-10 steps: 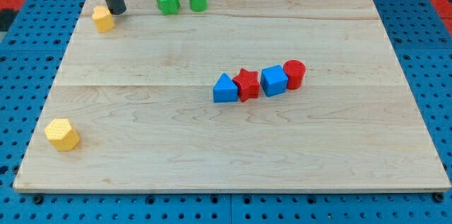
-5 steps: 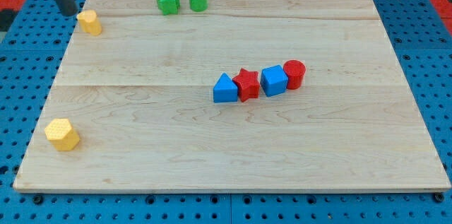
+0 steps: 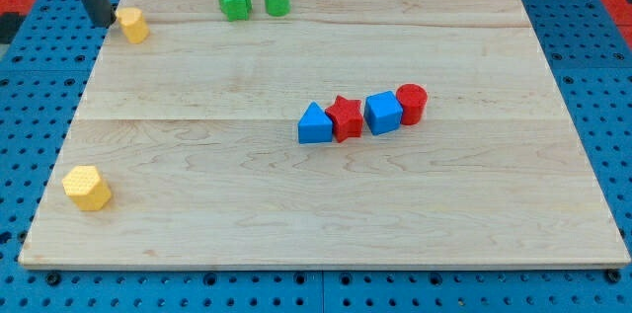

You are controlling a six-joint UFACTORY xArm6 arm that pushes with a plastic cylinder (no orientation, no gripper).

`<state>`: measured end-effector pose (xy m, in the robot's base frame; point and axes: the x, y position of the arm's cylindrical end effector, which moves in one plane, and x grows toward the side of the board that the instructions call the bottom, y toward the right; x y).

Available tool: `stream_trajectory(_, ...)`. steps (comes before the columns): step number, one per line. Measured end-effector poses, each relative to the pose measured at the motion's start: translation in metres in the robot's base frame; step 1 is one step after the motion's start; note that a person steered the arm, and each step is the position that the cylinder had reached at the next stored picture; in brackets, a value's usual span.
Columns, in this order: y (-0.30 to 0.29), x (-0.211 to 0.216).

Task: Push the yellow heart into the yellow hexagon

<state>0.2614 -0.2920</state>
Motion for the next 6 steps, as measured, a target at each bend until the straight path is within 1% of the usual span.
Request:
stream_trajectory(1,0.047,0.0)
stream_trajectory(2,0.069,0.048)
stream_trajectory(3,0.077,0.057)
stream_trajectory(4,0.092,0.054)
stream_trajectory(5,0.092,0.059)
stream_trajectory(6,0.105,0.062)
